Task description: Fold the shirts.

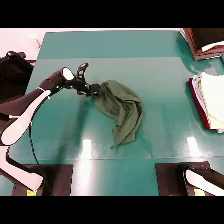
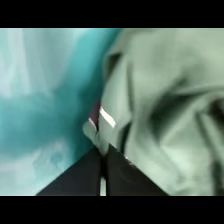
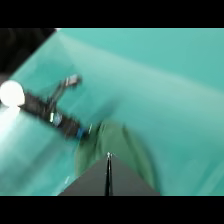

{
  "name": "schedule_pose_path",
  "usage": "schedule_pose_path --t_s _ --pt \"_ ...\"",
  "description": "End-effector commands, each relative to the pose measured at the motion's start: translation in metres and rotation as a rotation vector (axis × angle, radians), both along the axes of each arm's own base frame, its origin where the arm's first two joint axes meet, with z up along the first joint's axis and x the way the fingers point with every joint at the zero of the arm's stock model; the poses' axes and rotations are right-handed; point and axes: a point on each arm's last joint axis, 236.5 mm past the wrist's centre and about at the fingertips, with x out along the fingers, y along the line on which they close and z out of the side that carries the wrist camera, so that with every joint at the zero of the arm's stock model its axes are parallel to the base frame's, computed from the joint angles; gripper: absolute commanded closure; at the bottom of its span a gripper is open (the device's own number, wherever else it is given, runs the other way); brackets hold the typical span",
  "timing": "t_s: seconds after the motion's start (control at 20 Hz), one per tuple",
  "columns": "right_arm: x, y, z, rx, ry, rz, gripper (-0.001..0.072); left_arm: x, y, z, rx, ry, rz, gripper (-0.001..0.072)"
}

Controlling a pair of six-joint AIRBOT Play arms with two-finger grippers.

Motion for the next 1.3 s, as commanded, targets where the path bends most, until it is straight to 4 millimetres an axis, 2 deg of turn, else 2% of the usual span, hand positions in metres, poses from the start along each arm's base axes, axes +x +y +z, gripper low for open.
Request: schedule_pose_path --t_s 0.0,0.15,0.2,0.25,0.3,0.4,0.45,0.55,0.65,0.8,0.9,0.95,1.0,1.1,1.2,1.25 --pt "-0.016 0.001 -0.069 -0.031 0.231 0.044 0.0695 0.022 0.009 0.044 -0.008 -0.074 -0.019 0.0682" --pt "-0.024 -0.006 -0.188 -0.01 0.509 -0.021 0.0694 0.037 0.026 0.09 0.016 -0.148 -0.058 0.0682" --pt "-0.029 -0.01 -0.235 0.004 0.589 -0.067 0.0643 0.039 0.031 0.097 0.027 -0.158 -0.061 0.0682" --pt "-0.036 -0.011 -0.277 0.028 0.661 -0.113 0.0389 0.04 0.033 0.101 0.032 -0.162 -0.064 0.0682" --pt "-0.05 -0.009 -0.319 0.058 0.747 -0.15 0.0229 0.039 0.033 0.101 0.032 -0.16 -0.066 0.0682" --pt "-0.085 0.013 -0.377 0.132 0.904 -0.139 0.0228 0.037 0.033 0.1 0.033 -0.154 -0.069 0.0682" --pt "-0.102 0.028 -0.394 0.159 0.953 -0.098 0.0228 0.038 0.033 0.101 0.032 -0.156 -0.068 0.0682" --pt "-0.132 0.058 -0.416 0.177 1.034 0.004 0.0227 0.037 0.033 0.1 0.032 -0.154 -0.069 0.0681" --pt "-0.146 0.08 -0.433 0.144 1.06 0.065 0.0222 0.036 0.033 0.1 0.033 -0.148 -0.072 0.0681" --pt "-0.138 0.108 -0.44 0.118 1.035 0.119 0.0199 0.034 0.033 0.099 0.033 -0.14 -0.074 0.0682" --pt "-0.126 0.118 -0.443 0.095 1.022 0.137 0.0206 0.031 0.033 0.097 0.035 -0.126 -0.082 0.0681" --pt "-0.117 0.12 -0.444 0.094 1.008 0.132 0.0285 0.029 0.033 0.097 0.037 -0.121 -0.085 0.0682" --pt "-0.108 0.122 -0.444 0.094 0.989 0.125 0.045 0.028 0.033 0.096 0.037 -0.117 -0.087 0.0682" --pt "-0.092 0.123 -0.438 0.075 0.913 0.143 0.0694 0.026 0.033 0.096 0.039 -0.108 -0.093 0.0682" --pt "-0.084 0.115 -0.426 0.011 0.839 0.159 0.0697 0.025 0.035 0.1 0.046 -0.114 -0.095 0.0682" --pt "-0.08 0.106 -0.417 -0.031 0.798 0.152 0.0697 0.026 0.039 0.109 0.059 -0.141 -0.091 0.0682"
